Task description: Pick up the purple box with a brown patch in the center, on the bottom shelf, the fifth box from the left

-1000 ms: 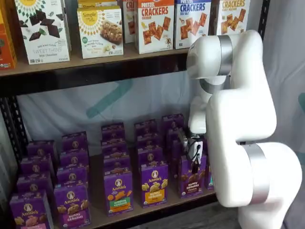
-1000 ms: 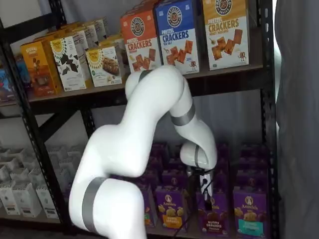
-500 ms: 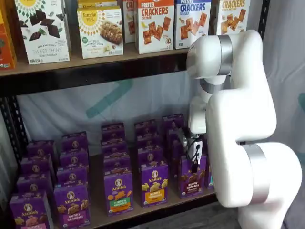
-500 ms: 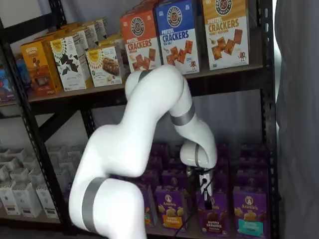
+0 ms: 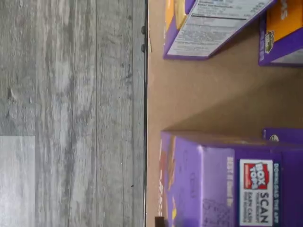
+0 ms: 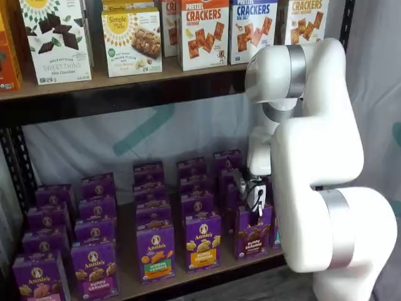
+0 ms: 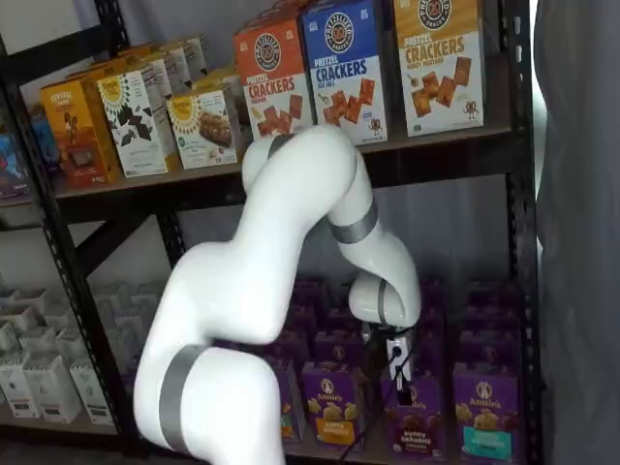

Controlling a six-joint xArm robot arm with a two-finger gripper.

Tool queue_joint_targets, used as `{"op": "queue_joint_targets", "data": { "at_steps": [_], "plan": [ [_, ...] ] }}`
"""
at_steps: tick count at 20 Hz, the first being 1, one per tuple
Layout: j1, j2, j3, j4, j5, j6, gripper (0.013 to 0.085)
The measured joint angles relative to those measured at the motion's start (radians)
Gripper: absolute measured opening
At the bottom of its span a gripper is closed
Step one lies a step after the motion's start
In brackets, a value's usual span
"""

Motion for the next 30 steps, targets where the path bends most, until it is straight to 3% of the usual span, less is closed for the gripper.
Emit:
{"op": "queue_joint_targets", "data": {
  "at_steps": [3,7,16,18,24,30],
  "plan": [
    [0.000,-0.004,0.005,-0.002,-0.002,0.001,0.0490],
    [-0.002,-0.010,0.014,-0.002,-0.005,0.000,0.0370],
    [-0.004,-0.020,0.034,0.002,-0.017,-0.006,0.0370],
    [-0.004,-0.022,0.041,-0.001,-0.023,-0.004,0.0290],
    [-0.001,-0.033,0.061,0.010,-0.036,-0.011,0.0290],
    [0.012,-0.089,0.128,-0.016,-0.024,0.026,0.0290]
  ]
}}
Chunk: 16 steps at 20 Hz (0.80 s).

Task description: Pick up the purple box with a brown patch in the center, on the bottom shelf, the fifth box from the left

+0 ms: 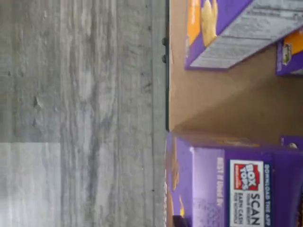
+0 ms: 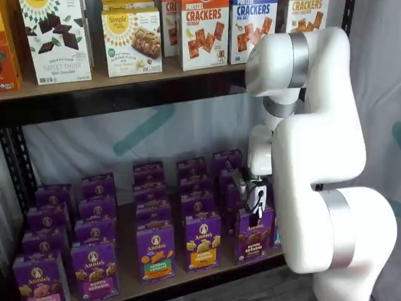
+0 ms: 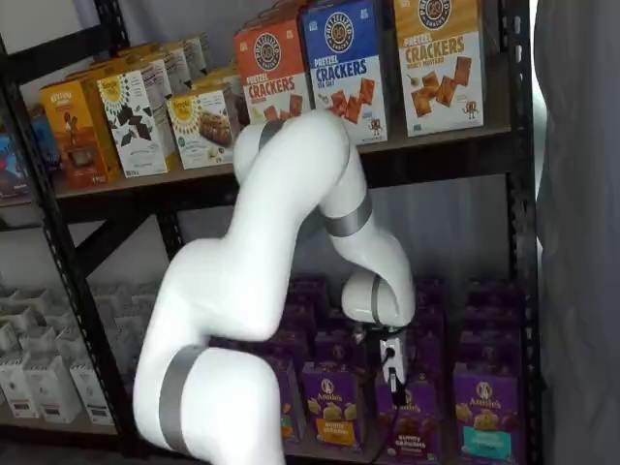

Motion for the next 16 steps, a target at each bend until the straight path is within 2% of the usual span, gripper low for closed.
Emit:
{"op": "queue_joint_targets", "data": {
  "at_steps": [11,16],
  "plan": [
    [0.029,-0.190,0.236,-0.010,-0.029,0.039,0.0290],
    [0.042,-0.290,0.340,-0.041,-0.039,0.082,0.0290]
  ]
}}
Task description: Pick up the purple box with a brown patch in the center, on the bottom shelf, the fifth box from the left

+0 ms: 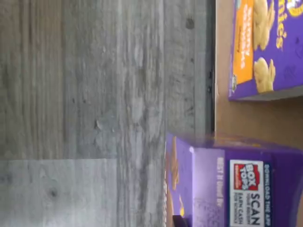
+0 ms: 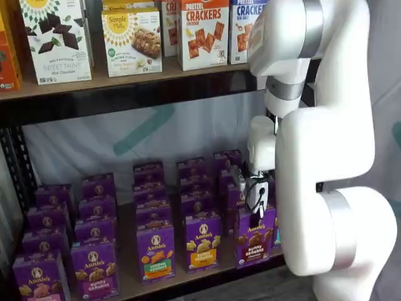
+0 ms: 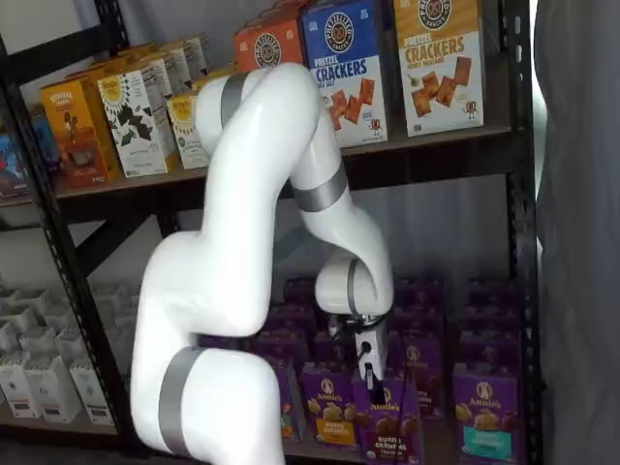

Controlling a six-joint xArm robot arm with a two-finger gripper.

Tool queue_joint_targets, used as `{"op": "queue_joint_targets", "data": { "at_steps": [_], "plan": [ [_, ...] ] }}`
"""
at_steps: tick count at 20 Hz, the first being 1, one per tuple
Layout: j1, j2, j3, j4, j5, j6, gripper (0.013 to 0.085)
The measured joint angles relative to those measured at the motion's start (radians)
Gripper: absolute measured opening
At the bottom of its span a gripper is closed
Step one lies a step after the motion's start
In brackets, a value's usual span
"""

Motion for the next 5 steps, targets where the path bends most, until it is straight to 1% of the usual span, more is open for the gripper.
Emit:
{"op": "queue_joint_targets", "data": {
  "at_steps": [5],
  "plan": [
    [0.014,-0.082,0.073,0.000,0.011,0.015,0.0290]
  ]
}}
